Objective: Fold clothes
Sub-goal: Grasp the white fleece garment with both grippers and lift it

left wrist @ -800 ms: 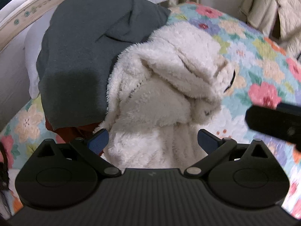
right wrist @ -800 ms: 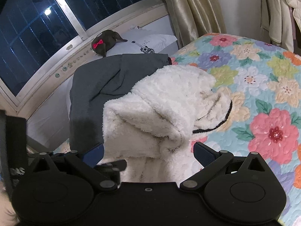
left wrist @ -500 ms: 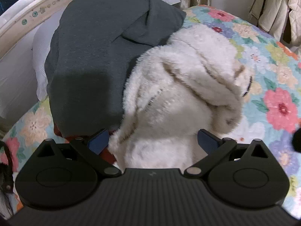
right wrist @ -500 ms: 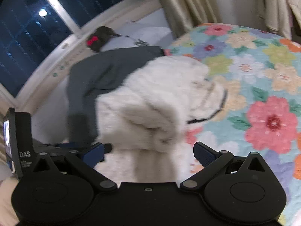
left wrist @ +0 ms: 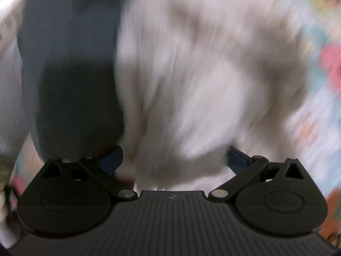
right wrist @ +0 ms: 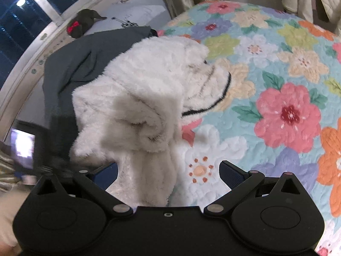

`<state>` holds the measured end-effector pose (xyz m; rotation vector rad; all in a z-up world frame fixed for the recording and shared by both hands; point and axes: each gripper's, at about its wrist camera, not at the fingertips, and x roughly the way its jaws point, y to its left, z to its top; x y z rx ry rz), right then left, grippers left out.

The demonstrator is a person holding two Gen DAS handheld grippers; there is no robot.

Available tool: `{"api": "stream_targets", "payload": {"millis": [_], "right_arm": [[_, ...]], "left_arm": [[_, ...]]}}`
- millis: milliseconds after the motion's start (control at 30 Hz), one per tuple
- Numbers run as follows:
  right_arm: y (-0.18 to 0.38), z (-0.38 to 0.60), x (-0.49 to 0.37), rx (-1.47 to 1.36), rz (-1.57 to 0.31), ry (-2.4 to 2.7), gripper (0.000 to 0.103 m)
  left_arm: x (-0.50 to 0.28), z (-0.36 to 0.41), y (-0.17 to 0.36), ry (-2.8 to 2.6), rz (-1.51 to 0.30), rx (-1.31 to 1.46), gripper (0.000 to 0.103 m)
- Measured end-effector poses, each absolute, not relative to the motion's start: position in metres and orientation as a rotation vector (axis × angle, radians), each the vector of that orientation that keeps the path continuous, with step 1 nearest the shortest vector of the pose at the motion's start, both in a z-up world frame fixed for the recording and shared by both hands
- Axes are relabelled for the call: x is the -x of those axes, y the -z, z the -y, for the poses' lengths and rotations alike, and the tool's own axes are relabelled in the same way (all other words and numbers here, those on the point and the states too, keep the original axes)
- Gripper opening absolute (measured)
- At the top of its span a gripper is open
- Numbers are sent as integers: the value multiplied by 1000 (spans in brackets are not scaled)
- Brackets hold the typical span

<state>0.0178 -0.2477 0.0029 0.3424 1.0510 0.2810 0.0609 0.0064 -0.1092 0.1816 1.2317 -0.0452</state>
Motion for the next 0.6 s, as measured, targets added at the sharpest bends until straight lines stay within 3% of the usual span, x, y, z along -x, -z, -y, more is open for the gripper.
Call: {"api": "stream_targets", "payload": {"millis": [167,233,267,300,367,500,600], "right_arm": [[0,242,-24,-373,-1049,-308,103],[3,237,-24,-380,-1053,-322,103],[4,235,-24,-383,-1054,-329,103],[5,232,-23,-381,-1055,-336,103],[6,227,-22,-367,-1058,-348,103],[8,220,-14,-315,-1022,-381,99],[12,221,-7,-321,-997,-415,93]], "left_arm": [[-67,-47,136,54,-1330,198,102],[-67,-59,141,79,-1330,310,86],[-67,-64,143,92,-1326,360,68],[-65,-63,141,105,-1308,373,57],[-61,-50,128,129,-1267,299,47],[-53,-21,97,217,-1161,141,35],[-55,-28,78,340,-1095,310,31]]}}
